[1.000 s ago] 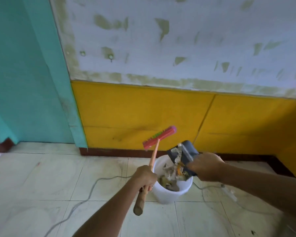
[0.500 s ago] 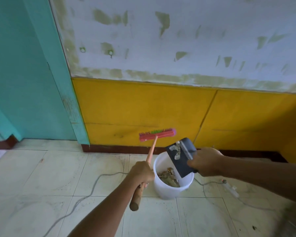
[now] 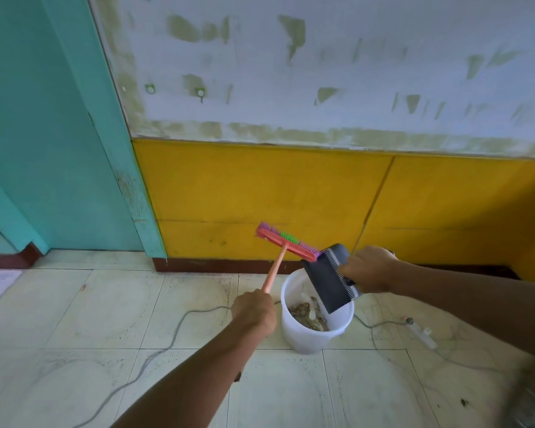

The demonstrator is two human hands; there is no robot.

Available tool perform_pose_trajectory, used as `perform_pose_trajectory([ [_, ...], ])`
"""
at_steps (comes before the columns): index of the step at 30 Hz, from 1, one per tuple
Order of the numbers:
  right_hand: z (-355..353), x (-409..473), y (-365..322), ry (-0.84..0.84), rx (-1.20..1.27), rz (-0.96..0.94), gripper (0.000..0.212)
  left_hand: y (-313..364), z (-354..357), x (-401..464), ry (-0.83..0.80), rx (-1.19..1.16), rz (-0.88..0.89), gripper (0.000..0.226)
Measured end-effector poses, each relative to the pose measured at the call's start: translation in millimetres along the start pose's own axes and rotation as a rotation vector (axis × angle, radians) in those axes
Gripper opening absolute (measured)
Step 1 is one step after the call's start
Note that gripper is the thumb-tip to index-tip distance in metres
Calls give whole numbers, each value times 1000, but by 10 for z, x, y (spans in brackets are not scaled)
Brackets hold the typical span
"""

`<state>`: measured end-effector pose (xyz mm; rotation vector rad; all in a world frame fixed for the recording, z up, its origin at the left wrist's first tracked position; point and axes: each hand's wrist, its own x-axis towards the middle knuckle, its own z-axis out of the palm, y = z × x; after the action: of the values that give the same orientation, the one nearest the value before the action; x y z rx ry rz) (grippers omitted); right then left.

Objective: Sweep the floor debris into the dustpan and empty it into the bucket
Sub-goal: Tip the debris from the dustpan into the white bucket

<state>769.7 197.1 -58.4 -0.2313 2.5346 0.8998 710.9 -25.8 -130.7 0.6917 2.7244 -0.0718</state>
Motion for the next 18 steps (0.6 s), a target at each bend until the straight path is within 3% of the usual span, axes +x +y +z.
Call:
perform_pose_trajectory([
  [5, 7, -120, 85, 19, 64, 53, 19, -112, -109, 56, -27, -7, -43, 46],
  [10, -41, -338, 257, 76, 104, 141, 21, -221, -277, 113, -130, -431, -95, 41],
  [13, -152, -417, 541, 228, 441, 474, 18, -334, -497, 166, -317, -744, -206, 9],
  [16, -201, -498, 833, 475, 805, 822, 19, -318, -774, 168, -417, -1000, -141, 31],
  [18, -242, -559, 991, 558, 930, 936, 15, -184, -946, 226, -409, -1170, -127, 25],
])
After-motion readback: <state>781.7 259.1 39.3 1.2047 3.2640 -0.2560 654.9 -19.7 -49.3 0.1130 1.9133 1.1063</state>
